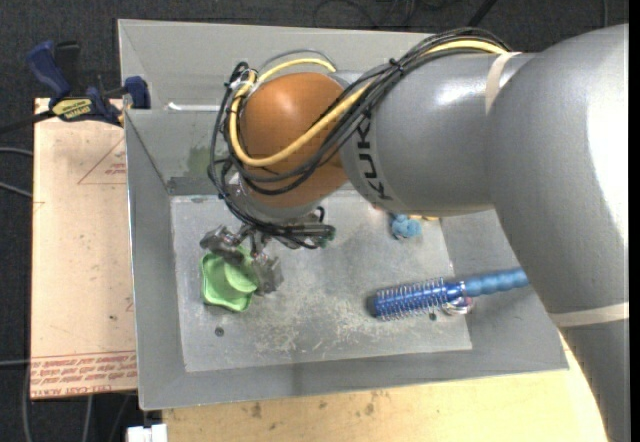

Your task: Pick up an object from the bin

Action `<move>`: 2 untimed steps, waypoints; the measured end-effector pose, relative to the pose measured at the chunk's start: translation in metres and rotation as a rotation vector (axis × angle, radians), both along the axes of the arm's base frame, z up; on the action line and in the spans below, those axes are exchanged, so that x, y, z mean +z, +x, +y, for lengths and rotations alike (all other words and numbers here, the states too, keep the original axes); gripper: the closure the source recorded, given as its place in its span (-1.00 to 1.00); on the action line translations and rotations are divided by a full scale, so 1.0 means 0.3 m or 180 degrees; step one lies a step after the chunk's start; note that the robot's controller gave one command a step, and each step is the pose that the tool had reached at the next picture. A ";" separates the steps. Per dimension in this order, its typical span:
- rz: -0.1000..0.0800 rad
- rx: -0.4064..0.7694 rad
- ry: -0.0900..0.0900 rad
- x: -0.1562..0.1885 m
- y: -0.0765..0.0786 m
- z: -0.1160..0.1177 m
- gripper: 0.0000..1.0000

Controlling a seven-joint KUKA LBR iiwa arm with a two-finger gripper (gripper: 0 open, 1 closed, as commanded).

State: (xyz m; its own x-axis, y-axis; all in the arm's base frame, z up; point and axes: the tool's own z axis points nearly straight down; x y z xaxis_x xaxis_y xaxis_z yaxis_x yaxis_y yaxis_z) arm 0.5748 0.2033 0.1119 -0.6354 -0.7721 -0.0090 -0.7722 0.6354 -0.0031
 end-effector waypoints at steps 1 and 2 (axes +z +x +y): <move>0.0014 0.0080 -0.0003 0.160 -0.126 0.054 1.00; -0.0006 0.0170 0.0002 0.544 -0.190 0.098 1.00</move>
Offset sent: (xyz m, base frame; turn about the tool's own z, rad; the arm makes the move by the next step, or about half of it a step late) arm -0.0372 0.0136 0.0451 -0.0223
